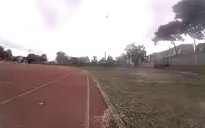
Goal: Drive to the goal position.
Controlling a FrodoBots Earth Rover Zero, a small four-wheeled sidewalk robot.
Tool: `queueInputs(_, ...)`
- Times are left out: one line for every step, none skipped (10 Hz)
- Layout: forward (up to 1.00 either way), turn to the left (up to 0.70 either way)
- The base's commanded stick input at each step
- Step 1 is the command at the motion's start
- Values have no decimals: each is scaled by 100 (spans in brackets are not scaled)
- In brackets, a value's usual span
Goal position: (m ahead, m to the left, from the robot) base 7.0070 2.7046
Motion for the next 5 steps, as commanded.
queueInputs(0, 0)
queueInputs(0, 0)
queueInputs(0, 0)
queueInputs(0, 0)
queueInputs(7, 0)
